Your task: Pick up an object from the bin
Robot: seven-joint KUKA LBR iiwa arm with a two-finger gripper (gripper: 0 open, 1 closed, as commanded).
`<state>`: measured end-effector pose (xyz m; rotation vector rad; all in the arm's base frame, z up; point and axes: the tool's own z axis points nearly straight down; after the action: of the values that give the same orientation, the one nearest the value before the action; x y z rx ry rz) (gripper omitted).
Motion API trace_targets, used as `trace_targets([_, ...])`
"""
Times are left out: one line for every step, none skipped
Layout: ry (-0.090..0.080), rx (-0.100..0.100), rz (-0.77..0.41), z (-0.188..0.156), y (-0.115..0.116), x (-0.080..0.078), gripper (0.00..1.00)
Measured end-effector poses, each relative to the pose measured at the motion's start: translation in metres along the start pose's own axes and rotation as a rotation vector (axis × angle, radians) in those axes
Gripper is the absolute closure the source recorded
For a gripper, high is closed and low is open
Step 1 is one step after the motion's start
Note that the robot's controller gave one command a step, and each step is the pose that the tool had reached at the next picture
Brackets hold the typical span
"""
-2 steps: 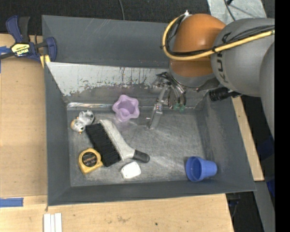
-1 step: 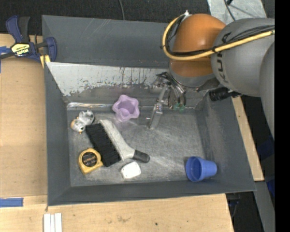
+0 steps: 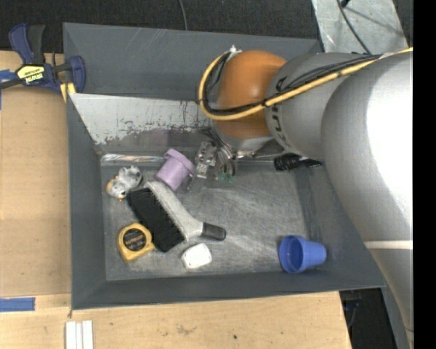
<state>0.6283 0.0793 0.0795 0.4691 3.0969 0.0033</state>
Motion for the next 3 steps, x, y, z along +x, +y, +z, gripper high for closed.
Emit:
trace_targets([0.0, 0.0, 0.0, 0.0, 0.0, 0.0, 1.0])
trace_targets([0.013, 0.006, 0.019, -0.047, -0.003, 0.009, 1.0])
trace_targets([0.003, 0.002, 0.042, -0.089, -0.005, 0.005, 1.0])
